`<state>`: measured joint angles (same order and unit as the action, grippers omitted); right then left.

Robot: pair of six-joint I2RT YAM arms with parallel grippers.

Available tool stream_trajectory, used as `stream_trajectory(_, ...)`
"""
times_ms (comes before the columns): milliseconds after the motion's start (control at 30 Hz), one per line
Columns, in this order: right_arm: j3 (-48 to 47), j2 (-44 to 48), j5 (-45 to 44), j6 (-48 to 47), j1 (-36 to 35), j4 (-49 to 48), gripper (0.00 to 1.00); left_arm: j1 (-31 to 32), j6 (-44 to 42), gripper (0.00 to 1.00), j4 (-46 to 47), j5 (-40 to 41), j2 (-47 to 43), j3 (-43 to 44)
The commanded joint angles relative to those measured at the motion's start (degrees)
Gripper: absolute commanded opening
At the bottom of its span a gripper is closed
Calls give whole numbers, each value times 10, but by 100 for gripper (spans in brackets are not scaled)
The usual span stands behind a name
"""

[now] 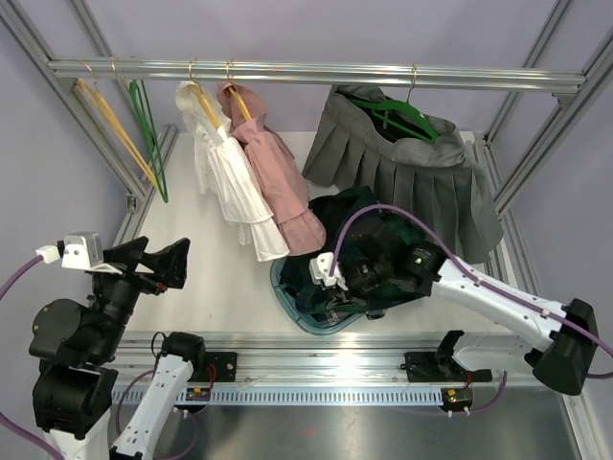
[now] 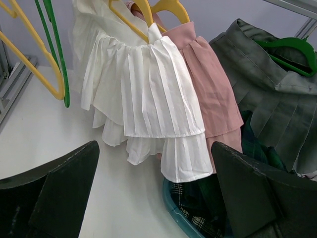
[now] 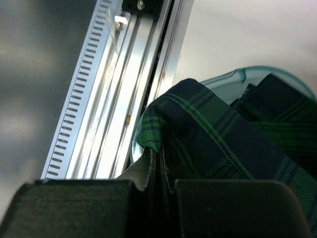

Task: Remove the skirt from the hanger
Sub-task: Place the skirt into the basket

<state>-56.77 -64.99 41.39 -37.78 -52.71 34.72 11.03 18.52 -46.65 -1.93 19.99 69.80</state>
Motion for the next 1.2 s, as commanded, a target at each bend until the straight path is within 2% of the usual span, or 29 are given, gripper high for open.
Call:
stream_trajectory(0, 12, -44, -39, -21, -6, -24, 0, 1, 12, 99, 30, -12, 1, -9)
stream_trajectory(133, 2, -127, -45, -22, -6, -40, 0, 1, 13, 99, 26, -13, -2, -12)
stream_trajectory(267, -2, -156, -55, -41, -16, -59, 1, 1, 18, 99, 19, -13, -9, -15)
stream_trajectory(333, -9, -158, -54, -51, -16, -53, 5, 1, 21, 99, 18, -12, -14, -19)
stream_trajectory(433, -37, -137, -41, -76, -16, -16, 28, 1, 27, 99, 19, -11, -19, -26)
stream_trajectory(467, -47, -127, -38, -83, -16, -4, 42, 1, 27, 99, 20, -11, -19, -27)
stream_trajectory(567, -93, -86, -28, -95, -15, 46, 59, 1, 32, 99, 24, -12, -14, -27)
stream_trajectory(600, -118, -77, -26, -97, -15, 69, 67, 1, 33, 99, 24, -12, -11, -28)
stream_trajectory(700, -167, -52, -25, -99, -15, 118, 76, 1, 40, 99, 24, -11, -4, -29)
stream_trajectory(833, -208, -32, -31, -92, -15, 162, 79, 1, 63, 99, 24, 5, 14, -33)
stream_trajectory(1000, -256, -24, -64, -51, -2, 160, 80, 1, 120, 99, 10, 29, 66, -13)
stream_trajectory(1167, -318, -58, -50, 95, 52, 120, 86, 1, 144, 99, 28, 23, 125, 11)
